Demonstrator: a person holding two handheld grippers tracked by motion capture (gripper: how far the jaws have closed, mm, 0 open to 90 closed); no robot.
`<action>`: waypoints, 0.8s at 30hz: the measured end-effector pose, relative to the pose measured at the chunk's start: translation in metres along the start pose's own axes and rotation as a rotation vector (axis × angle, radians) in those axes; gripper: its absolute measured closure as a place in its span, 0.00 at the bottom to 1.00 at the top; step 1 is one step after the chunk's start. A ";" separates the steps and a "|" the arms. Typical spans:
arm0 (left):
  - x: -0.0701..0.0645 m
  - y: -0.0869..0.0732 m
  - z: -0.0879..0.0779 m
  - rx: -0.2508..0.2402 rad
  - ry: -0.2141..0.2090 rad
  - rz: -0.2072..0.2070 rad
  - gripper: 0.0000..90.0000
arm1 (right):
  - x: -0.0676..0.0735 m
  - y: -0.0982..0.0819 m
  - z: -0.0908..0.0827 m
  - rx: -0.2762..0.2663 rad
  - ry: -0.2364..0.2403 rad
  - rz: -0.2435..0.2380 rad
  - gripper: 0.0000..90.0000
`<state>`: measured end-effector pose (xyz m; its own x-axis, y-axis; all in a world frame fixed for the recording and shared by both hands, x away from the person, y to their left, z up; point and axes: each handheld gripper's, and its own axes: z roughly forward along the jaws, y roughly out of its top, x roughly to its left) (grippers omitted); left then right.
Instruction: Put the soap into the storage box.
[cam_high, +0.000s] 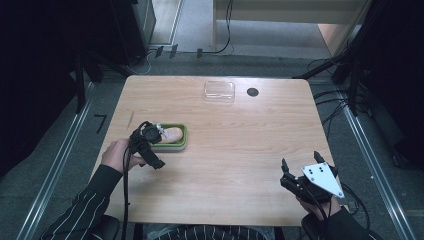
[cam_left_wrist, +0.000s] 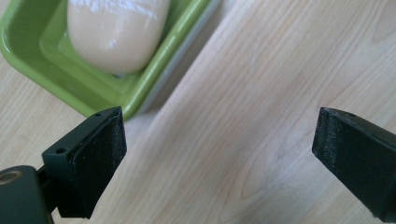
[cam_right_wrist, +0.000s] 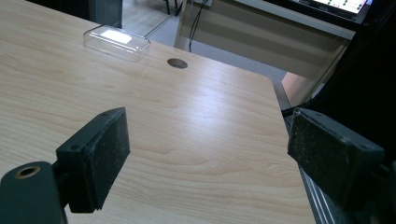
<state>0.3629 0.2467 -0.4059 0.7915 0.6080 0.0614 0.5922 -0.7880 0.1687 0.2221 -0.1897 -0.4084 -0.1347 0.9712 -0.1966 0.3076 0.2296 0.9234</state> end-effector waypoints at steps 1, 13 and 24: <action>-0.001 -0.002 0.001 0.005 -0.003 -0.004 0.04 | 0.000 0.000 0.000 0.000 -0.001 0.001 0.15; -0.019 -0.021 0.006 0.027 -0.007 -0.033 0.04 | 0.000 0.000 0.000 0.001 -0.001 0.000 0.15; -0.033 -0.035 0.011 0.047 -0.024 -0.042 0.04 | 0.000 0.000 0.000 0.001 0.000 -0.001 0.15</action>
<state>0.3175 0.2535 -0.4248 0.7691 0.6383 0.0321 0.6307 -0.7661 0.1240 0.2220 -0.1895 -0.4085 -0.1354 0.9709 -0.1976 0.3085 0.2308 0.9228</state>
